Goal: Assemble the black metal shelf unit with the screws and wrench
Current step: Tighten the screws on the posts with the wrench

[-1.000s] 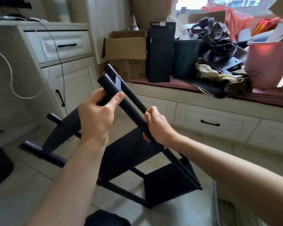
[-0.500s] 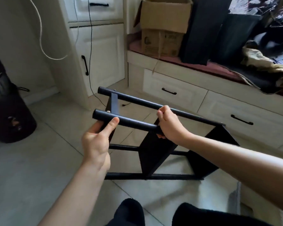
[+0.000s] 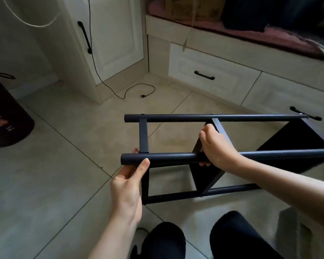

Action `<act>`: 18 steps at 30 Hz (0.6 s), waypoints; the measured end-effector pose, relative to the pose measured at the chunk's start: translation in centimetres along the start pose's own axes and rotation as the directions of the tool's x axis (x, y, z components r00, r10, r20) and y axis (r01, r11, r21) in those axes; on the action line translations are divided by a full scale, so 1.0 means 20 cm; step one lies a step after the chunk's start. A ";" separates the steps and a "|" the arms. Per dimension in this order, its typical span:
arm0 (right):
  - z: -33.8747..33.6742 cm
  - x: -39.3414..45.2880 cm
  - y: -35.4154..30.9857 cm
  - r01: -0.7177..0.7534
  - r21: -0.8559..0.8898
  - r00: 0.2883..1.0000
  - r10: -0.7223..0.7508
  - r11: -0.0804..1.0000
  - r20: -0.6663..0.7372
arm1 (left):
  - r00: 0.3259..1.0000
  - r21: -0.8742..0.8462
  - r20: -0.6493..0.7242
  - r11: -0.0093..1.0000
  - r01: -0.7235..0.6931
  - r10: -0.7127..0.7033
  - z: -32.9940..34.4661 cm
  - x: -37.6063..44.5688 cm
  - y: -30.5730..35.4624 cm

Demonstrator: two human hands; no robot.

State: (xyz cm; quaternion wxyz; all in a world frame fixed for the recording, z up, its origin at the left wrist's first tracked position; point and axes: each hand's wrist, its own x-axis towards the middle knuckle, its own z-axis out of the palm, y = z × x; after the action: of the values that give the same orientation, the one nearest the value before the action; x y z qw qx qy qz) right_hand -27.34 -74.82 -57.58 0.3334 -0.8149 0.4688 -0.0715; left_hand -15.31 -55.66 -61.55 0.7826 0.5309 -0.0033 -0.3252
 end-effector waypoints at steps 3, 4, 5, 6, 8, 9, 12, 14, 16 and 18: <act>0.01 -0.02 0.04 -0.020 0.023 1.000 0.019 1.000 0.023 | 1.000 0.018 -0.021 1.000 -0.018 0.018 -0.04 -0.01 -0.07; 0.02 -0.03 0.05 -0.029 0.037 0.999 0.028 0.999 0.036 | 1.000 0.016 -0.028 1.000 -0.014 0.015 -0.05 -0.02 -0.08; 0.03 -0.04 0.06 -0.033 0.031 0.998 0.031 0.999 0.048 | 0.999 0.015 -0.035 1.000 -0.008 0.009 -0.06 -0.02 -0.09; 0.04 -0.04 0.06 -0.030 0.014 0.998 0.029 0.999 0.059 | 0.999 0.013 -0.036 1.000 0.000 0.000 -0.08 -0.01 -0.10; 0.07 -0.04 0.07 -0.023 -0.015 0.997 0.024 1.000 0.068 | 0.999 0.007 -0.036 1.000 0.024 -0.024 -0.11 -0.01 -0.13; 0.08 -0.03 0.07 -0.015 -0.013 0.998 0.016 1.000 0.062 | 0.999 0.003 -0.038 1.000 0.031 -0.030 -0.12 -0.01 -0.13; 0.12 -0.02 0.07 0.027 0.027 0.998 -0.028 0.999 0.051 | 0.999 0.014 -0.035 0.999 0.042 -0.042 -0.15 -0.02 -0.14; 0.13 0.00 0.05 0.081 0.057 0.996 -0.083 0.995 0.043 | 0.999 0.034 -0.009 0.998 0.044 -0.043 -0.16 -0.01 -0.14; 0.14 0.03 0.03 0.150 0.107 0.988 -0.152 0.983 0.011 | 0.999 0.044 0.017 0.998 0.036 -0.037 -0.17 -0.01 -0.13; 0.15 0.05 0.01 0.239 0.152 0.971 -0.237 0.959 -0.030 | 0.999 0.046 0.027 0.999 0.028 -0.029 -0.18 0.01 -0.12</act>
State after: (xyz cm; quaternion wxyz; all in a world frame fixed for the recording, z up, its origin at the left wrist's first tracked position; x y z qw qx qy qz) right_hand -25.65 -74.20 -60.10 0.3817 -0.8367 0.3623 -0.1517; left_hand -15.13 -53.21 -65.13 0.7655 0.5439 -0.0140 -0.3434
